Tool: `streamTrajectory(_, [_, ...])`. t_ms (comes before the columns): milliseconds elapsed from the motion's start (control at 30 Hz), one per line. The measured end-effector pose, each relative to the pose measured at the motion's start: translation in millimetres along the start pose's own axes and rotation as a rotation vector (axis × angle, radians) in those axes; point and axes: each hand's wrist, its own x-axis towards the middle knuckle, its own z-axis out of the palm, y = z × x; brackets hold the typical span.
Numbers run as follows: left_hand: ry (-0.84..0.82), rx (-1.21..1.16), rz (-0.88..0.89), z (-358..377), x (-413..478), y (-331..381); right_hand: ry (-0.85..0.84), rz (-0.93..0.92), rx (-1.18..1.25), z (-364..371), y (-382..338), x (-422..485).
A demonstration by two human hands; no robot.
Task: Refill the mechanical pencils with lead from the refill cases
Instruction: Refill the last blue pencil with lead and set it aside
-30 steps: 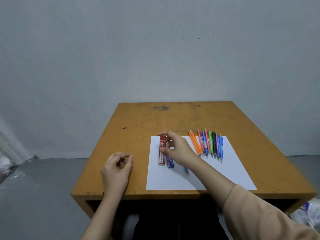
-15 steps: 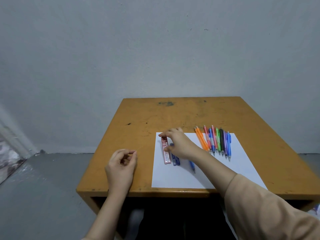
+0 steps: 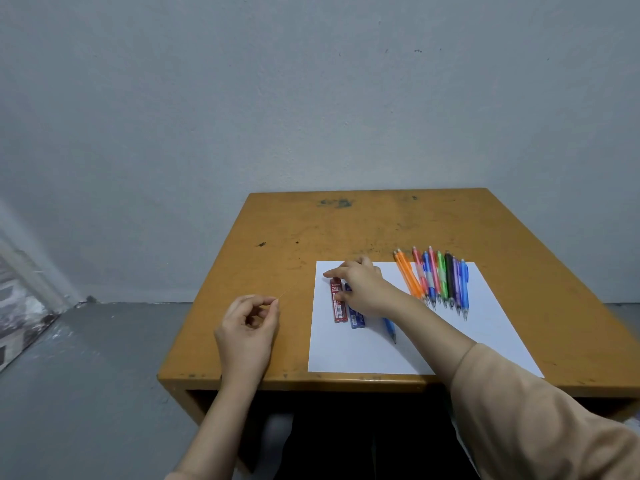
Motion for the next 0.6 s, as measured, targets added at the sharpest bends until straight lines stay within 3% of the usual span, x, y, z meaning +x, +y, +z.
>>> streamTrajectory(267, [-0.001,-0.001,0.010,0.4,0.1,-0.4,0.012,0.004,0.063,-4.6,0.9,-2.0])
streamTrajectory(600, [-0.009,0.012,0.031,0.1,0.7,-2.2,0.333,0.049,0.410,-11.1,14.0,-26.7])
